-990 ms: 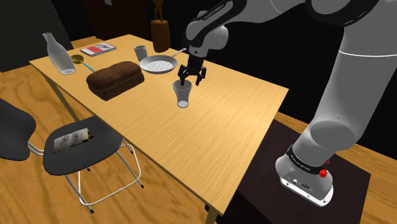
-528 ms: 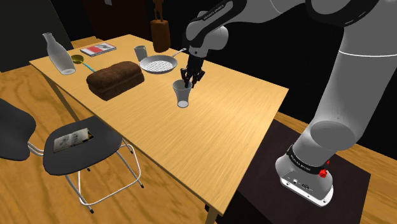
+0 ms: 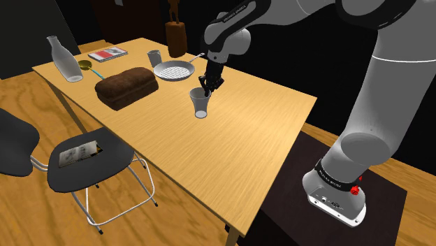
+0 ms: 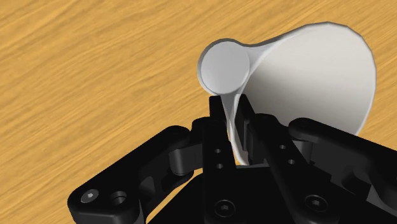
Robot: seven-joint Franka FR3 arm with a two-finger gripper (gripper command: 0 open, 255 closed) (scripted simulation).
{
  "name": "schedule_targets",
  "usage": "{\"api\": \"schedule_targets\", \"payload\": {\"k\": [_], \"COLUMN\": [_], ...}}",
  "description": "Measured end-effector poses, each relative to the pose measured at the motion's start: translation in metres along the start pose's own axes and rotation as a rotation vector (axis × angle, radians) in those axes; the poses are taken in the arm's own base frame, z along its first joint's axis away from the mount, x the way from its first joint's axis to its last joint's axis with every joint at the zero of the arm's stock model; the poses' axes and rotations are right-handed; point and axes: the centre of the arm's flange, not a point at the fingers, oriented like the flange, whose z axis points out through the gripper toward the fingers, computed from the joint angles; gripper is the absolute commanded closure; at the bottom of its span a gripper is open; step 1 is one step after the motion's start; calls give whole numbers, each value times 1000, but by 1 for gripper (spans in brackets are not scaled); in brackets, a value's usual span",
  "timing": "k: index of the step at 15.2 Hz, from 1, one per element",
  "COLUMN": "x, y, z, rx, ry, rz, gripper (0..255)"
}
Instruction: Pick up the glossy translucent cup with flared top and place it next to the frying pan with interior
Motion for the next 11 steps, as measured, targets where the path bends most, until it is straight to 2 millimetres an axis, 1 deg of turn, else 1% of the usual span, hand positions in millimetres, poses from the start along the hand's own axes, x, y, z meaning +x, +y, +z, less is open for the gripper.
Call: {"api": "schedule_targets", "payload": {"k": [2,5,11], "x": [0,-1,-2], "y": [-3,-5,-15], "z": [-5,-19,-50], "rx": [0,0,0], "ry": [0,0,0], "rz": [0,0,0], "gripper": [255,255,255]}}
